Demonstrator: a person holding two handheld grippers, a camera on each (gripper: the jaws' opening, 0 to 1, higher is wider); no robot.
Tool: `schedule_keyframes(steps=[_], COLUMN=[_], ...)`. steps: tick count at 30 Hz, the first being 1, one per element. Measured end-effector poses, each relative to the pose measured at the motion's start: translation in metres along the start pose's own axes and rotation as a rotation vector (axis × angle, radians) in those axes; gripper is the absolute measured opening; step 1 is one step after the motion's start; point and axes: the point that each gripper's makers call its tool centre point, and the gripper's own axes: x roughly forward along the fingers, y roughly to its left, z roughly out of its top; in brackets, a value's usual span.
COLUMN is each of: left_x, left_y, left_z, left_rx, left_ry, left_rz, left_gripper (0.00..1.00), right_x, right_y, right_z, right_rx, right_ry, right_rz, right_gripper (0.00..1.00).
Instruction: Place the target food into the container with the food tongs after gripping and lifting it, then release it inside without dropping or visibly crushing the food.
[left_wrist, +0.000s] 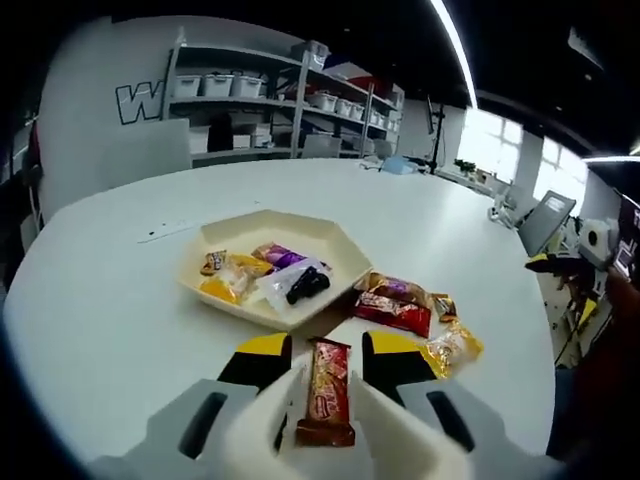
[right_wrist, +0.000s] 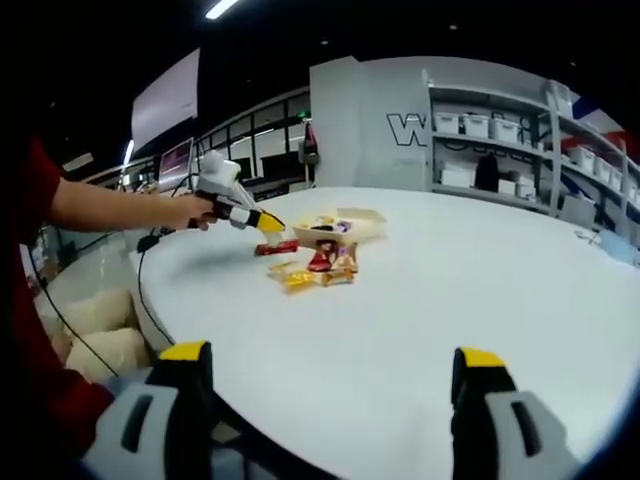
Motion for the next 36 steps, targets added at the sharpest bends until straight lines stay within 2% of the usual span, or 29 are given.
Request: schedule_keyframes(steps=[7,17,31,36], left_x=[0.0034,0.0031,0.0006,0.0017], left_y=[-0.0014,-0.0006,0.0021,0.0019], left_z=[-0.0073,-0.0084,-0.0085,-0.0074], left_rx=[0.038,0.004,-0.051,-0.047], left_ry=[0.02,0.021,-0.042,-0.036], left_rz=[0.001,-0.013,0.009,0.013], left_gripper=[0.26,0.26,0.23,0.23], right_x=[-0.0009,0.0004,-0.0005,0.0014], right_y=[-0.0011,-0.0025,-0.0071,-0.0076], right_z=[0.0008,-0.0023,-0.0045,-0.0036], right_rx=[0.002,0.0,0.01,0.016], right_ry=[-0.006,0.007,0.004,-0.006], right_rz=[-0.003,-0.001,-0.007,-0.01], right_gripper=[0.99,0.99,0.99,0.99])
